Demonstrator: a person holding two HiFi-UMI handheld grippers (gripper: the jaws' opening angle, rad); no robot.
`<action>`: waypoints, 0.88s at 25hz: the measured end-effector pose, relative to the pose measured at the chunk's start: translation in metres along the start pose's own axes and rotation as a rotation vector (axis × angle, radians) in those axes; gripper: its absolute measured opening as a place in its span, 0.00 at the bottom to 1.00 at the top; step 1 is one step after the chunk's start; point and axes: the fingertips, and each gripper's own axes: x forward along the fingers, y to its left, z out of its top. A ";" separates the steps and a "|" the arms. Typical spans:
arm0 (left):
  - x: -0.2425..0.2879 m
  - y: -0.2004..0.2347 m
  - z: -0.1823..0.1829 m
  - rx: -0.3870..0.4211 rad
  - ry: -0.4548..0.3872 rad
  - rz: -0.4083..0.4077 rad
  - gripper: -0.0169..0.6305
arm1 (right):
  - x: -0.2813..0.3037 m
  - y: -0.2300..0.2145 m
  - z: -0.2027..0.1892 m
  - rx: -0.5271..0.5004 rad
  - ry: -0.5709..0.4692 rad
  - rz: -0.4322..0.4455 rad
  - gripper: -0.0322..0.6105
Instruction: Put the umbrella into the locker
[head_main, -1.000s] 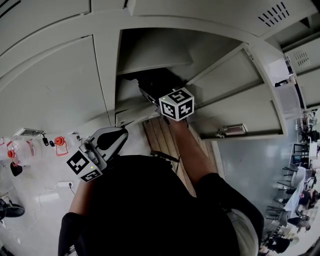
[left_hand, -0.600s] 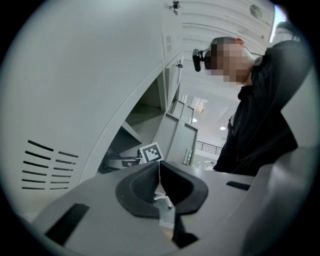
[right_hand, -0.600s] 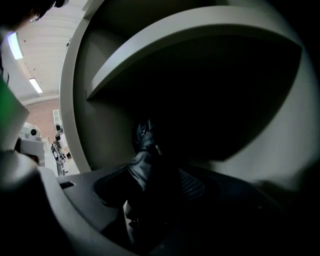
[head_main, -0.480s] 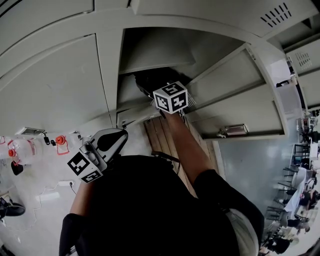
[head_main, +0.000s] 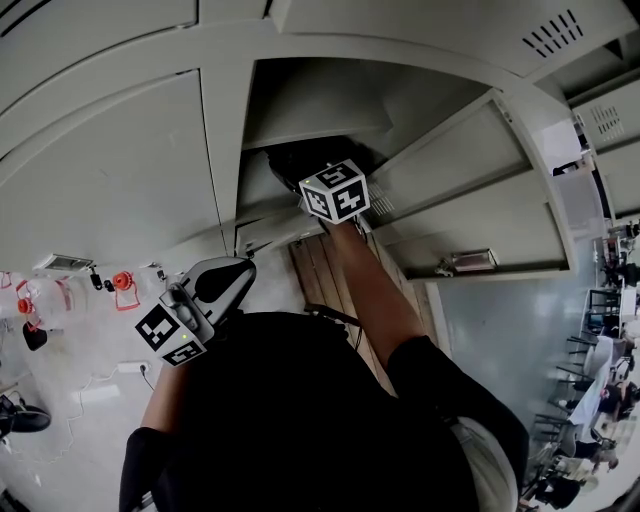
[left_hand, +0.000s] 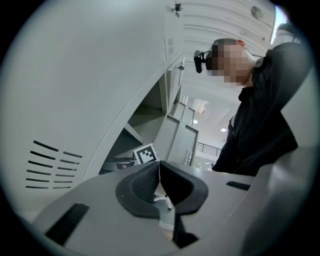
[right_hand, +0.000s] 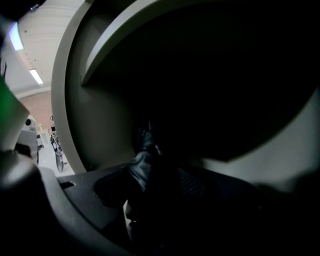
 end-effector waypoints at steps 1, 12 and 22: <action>0.000 0.000 0.000 0.000 0.000 0.001 0.05 | 0.001 0.000 -0.001 0.005 0.003 0.003 0.43; 0.000 0.002 -0.005 0.000 0.012 0.009 0.05 | 0.010 0.004 -0.006 -0.025 0.053 0.012 0.43; -0.001 0.002 -0.010 -0.013 0.013 0.016 0.05 | 0.017 0.010 -0.011 -0.077 0.119 0.030 0.43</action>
